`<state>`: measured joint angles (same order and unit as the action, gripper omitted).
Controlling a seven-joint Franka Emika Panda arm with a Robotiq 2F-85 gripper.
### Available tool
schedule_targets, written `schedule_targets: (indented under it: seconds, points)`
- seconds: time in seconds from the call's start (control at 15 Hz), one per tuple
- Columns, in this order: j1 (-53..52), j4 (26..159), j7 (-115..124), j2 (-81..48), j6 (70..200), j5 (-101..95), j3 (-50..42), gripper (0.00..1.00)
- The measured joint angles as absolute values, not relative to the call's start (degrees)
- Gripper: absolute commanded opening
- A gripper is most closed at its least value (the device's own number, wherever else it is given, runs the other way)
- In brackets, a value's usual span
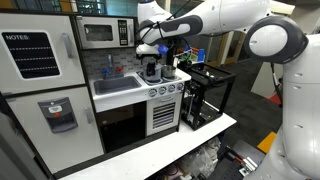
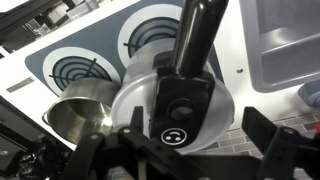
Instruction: Remove the lid from the pot and put it in the sink
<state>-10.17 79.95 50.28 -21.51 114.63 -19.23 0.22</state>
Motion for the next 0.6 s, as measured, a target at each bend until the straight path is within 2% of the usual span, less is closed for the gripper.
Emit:
schedule_targets:
  seconds: [0.6]
  points:
    - [-10.17, 79.87, 50.45, -21.51, 113.55, -18.81, 0.18, 1.0]
